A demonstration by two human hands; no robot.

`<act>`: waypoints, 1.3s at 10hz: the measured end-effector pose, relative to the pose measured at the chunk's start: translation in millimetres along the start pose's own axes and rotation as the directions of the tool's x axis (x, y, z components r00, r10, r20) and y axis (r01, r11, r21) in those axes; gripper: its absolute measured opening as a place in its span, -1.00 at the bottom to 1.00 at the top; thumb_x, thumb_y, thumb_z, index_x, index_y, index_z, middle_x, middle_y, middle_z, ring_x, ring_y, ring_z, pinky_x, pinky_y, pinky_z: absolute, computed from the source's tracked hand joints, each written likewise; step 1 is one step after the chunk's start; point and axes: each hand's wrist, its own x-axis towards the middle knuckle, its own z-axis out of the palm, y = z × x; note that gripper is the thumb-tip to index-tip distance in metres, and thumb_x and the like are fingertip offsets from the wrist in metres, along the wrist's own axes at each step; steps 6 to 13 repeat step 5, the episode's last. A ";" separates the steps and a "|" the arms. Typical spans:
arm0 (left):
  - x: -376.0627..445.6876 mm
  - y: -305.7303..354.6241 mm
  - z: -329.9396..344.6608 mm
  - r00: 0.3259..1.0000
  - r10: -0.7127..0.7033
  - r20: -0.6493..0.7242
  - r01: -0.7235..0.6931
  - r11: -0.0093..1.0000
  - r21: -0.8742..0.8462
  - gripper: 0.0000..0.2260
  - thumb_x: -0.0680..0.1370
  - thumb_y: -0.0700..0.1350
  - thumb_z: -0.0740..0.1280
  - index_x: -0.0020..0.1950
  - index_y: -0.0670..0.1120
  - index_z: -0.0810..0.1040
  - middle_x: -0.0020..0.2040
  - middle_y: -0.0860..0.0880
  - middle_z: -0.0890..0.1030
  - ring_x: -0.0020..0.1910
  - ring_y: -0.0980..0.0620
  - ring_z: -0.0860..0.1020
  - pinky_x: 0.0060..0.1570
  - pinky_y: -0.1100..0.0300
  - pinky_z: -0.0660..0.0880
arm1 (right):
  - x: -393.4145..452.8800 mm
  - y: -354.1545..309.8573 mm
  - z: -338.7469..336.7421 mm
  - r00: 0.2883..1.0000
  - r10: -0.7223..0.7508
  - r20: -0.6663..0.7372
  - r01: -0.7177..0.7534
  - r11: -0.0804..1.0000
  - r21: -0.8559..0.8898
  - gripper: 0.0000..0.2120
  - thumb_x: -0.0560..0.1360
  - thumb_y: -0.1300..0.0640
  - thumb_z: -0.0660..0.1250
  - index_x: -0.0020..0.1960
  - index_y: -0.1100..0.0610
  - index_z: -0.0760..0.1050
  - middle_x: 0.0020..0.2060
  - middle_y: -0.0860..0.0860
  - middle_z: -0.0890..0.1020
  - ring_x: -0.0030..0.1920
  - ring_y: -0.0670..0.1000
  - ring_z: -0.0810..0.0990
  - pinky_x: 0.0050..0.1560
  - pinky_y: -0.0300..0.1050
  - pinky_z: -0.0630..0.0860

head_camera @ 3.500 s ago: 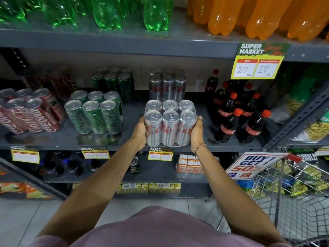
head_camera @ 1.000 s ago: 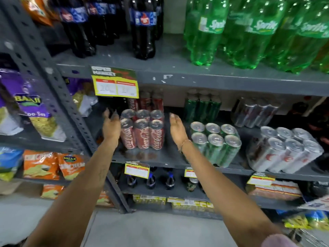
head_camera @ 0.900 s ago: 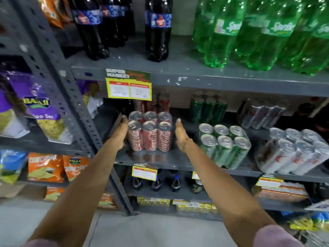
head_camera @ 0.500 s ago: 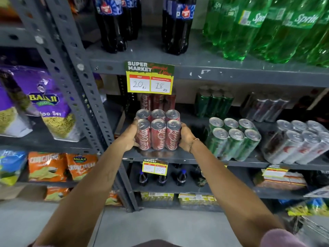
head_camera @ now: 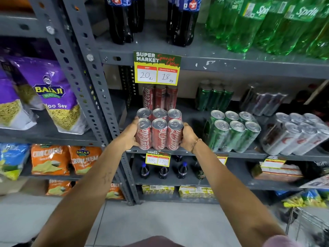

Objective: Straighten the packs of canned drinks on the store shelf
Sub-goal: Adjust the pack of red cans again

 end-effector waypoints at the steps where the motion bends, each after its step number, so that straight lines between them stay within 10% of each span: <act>1: -1.7 -1.4 0.1 1.000 0.002 -0.003 -0.002 1.000 -0.005 -0.43 0.62 0.24 0.02 0.45 -0.12 0.34 0.44 -0.24 0.41 0.41 -0.24 0.40 0.32 -0.25 0.33 | -7.0 0.3 1.4 1.000 0.002 -0.028 -0.002 1.000 -0.014 -0.61 0.57 -0.06 0.00 -0.13 0.11 0.53 -0.14 0.09 0.64 -0.08 0.08 0.58 0.27 0.11 0.45; 4: -12.4 1.5 4.2 1.000 0.019 -0.010 -0.019 0.999 -0.051 -0.40 0.60 0.28 0.02 0.45 -0.11 0.35 0.43 -0.22 0.43 0.41 -0.24 0.40 0.37 -0.27 0.31 | -26.4 -3.7 4.7 0.999 -0.035 -0.015 0.035 0.999 0.004 -0.56 0.58 -0.11 -0.03 -0.07 0.11 0.54 -0.09 0.09 0.65 0.01 0.11 0.58 0.32 0.14 0.42; 5: -14.7 -14.8 10.6 0.963 0.161 -0.217 -0.156 0.987 0.042 -0.40 0.62 0.24 -0.05 0.46 -0.14 0.32 0.44 -0.22 0.42 0.42 -0.22 0.39 0.39 -0.13 0.31 | -38.5 8.6 6.0 0.991 -0.133 -0.032 0.132 0.990 -0.041 -0.46 0.61 -0.18 -0.11 0.20 0.14 0.49 0.10 0.06 0.61 0.13 0.06 0.54 0.32 0.03 0.38; 13: -14.7 -14.8 10.6 0.963 0.161 -0.217 -0.156 0.987 0.042 -0.40 0.62 0.24 -0.05 0.46 -0.14 0.32 0.44 -0.22 0.42 0.42 -0.22 0.39 0.39 -0.13 0.31 | -38.5 8.6 6.0 0.991 -0.133 -0.032 0.132 0.990 -0.041 -0.46 0.61 -0.18 -0.11 0.20 0.14 0.49 0.10 0.06 0.61 0.13 0.06 0.54 0.32 0.03 0.38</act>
